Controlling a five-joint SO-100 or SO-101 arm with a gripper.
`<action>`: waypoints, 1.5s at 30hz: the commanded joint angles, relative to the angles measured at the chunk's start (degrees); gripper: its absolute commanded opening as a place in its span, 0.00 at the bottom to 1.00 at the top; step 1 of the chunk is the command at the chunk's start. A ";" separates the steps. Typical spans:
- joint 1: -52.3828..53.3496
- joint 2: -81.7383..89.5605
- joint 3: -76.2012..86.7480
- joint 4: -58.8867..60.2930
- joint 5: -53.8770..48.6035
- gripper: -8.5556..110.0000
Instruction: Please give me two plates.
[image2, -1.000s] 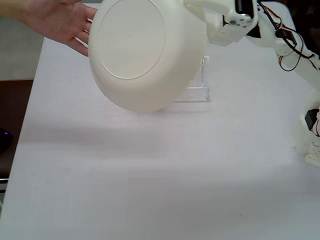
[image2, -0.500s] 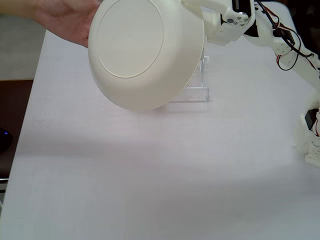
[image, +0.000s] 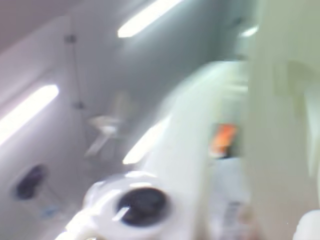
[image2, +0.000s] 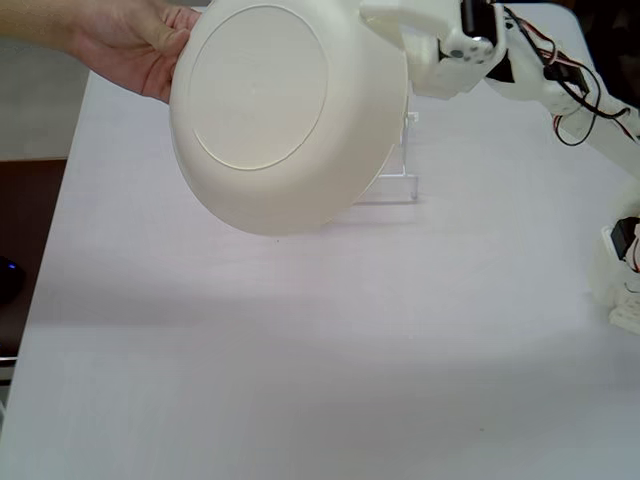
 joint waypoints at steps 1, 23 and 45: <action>2.64 5.71 1.23 8.35 0.53 0.52; 5.89 47.72 46.32 18.54 3.78 0.55; 8.96 78.57 82.97 42.63 17.84 0.55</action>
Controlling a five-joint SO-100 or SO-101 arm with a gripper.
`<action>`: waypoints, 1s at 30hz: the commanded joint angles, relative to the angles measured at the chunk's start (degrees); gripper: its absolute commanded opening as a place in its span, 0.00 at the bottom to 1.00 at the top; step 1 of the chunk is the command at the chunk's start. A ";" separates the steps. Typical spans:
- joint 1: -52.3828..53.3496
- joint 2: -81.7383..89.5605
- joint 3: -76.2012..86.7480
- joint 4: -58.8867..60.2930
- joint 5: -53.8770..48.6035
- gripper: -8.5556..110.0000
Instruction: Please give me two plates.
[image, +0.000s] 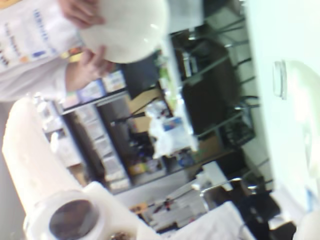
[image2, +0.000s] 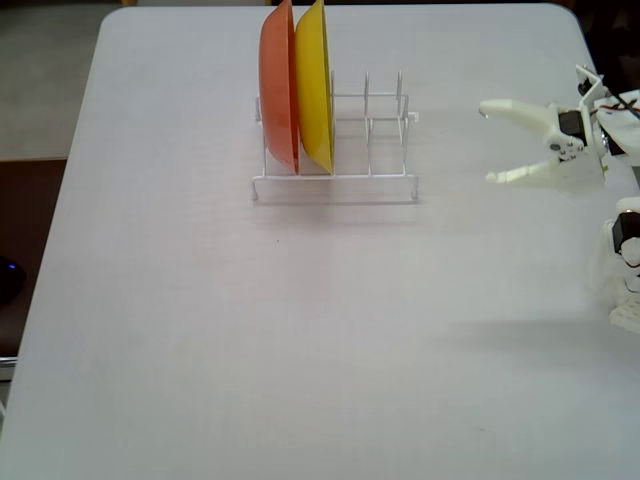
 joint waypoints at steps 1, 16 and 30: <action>-0.62 5.27 4.22 1.14 2.37 0.55; -5.98 17.93 21.18 0.88 2.99 0.55; -6.15 18.02 35.60 -8.61 6.24 0.33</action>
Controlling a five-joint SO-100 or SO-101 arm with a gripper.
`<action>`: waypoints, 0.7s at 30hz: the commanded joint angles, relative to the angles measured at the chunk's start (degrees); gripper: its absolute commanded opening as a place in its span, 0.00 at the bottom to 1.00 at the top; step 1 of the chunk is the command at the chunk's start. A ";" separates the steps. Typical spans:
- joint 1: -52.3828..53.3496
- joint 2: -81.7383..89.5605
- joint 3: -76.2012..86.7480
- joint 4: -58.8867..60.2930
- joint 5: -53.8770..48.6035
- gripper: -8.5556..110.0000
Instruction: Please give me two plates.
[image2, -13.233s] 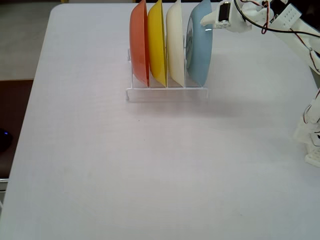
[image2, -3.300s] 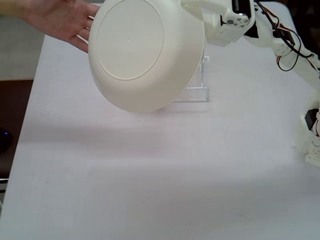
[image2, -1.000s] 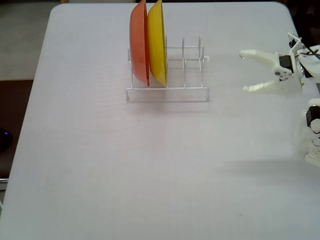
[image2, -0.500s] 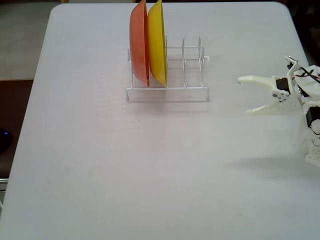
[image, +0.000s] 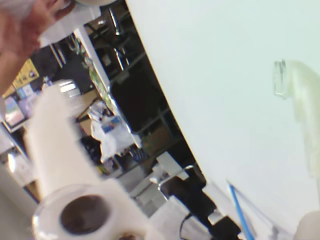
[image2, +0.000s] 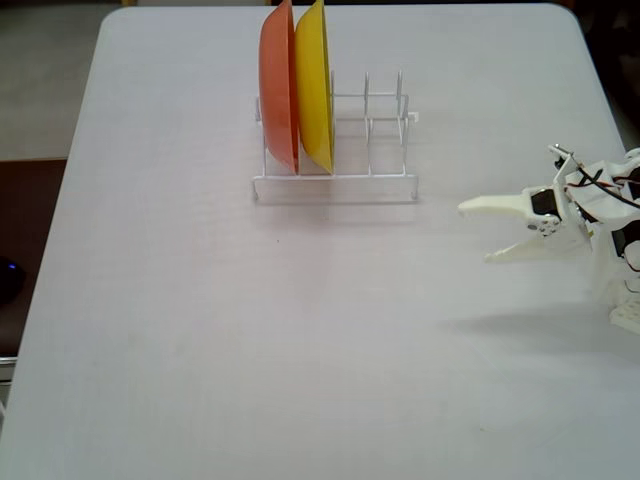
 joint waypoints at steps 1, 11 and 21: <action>-0.09 0.26 1.67 -3.16 0.62 0.30; -0.09 0.35 8.53 -10.55 0.26 0.07; 0.53 0.35 12.04 -12.83 -2.02 0.07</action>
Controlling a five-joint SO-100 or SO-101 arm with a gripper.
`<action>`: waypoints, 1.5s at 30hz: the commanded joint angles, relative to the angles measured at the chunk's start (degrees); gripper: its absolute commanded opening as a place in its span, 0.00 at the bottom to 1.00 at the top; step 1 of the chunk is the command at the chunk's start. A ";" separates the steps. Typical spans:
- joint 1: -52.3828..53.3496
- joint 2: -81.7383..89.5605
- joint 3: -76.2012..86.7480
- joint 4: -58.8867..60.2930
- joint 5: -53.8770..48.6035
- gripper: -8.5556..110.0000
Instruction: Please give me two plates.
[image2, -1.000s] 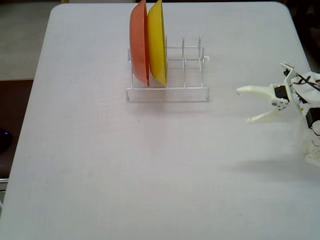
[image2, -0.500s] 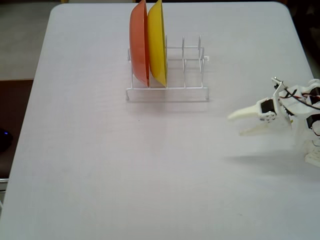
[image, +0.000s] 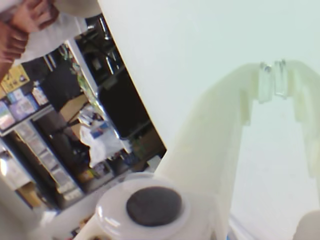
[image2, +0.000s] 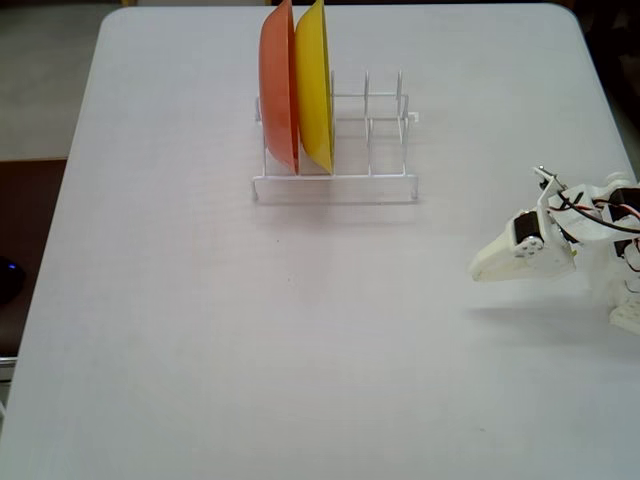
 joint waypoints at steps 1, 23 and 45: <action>0.53 0.44 0.09 -1.85 -0.88 0.07; 1.93 0.44 1.14 -1.76 -3.87 0.07; 1.93 0.53 1.14 -1.76 -4.48 0.07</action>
